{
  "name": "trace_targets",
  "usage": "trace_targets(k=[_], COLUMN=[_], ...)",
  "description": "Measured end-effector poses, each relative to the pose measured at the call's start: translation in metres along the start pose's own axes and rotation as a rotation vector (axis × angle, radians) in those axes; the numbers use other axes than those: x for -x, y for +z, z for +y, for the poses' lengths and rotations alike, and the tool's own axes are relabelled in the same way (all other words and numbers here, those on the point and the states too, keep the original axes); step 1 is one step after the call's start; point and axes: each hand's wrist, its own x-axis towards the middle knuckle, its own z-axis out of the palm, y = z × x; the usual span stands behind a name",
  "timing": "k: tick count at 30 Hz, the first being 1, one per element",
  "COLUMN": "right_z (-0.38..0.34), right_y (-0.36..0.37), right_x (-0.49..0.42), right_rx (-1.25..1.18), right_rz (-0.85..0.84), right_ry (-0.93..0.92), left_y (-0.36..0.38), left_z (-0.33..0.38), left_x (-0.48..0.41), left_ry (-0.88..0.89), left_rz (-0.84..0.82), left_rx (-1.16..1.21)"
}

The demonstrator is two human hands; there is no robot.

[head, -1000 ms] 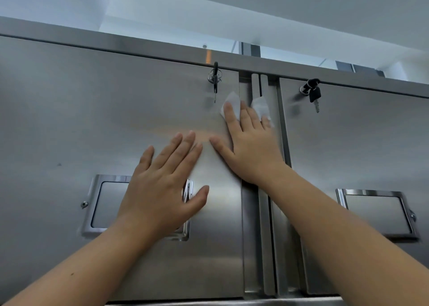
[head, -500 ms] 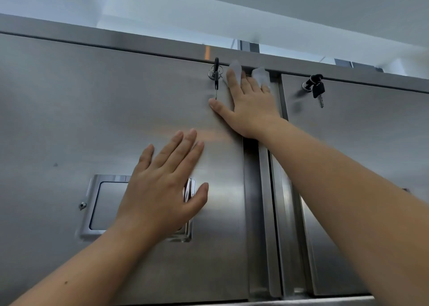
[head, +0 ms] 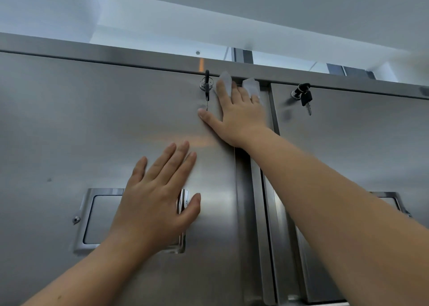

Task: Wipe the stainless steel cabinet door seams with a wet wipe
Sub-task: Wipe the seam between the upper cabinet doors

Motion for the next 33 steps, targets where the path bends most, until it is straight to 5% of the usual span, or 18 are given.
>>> trace_targets(k=[7,18,26,33], right_z=[-0.004,-0.004,-0.002,-0.007], right_y=[0.025,0.002,0.023,0.011], right_x=[0.066,-0.001,0.097,0.039], right_rx=[-0.059,-0.004,0.001,-0.025], right_rz=[0.098,0.005,0.041,0.012], right_ry=[-0.092,0.016,-0.143,-0.009], left_y=[0.0,0.0,0.0,-0.001], left_z=[0.0,-0.001,-0.001,0.0], left_x=[0.001,0.002,0.002,0.002], left_ry=[0.005,0.004,-0.017,-0.024], left_rz=[-0.005,0.0,-0.014,-0.012], left_rx=[0.004,0.022,0.051,0.06])
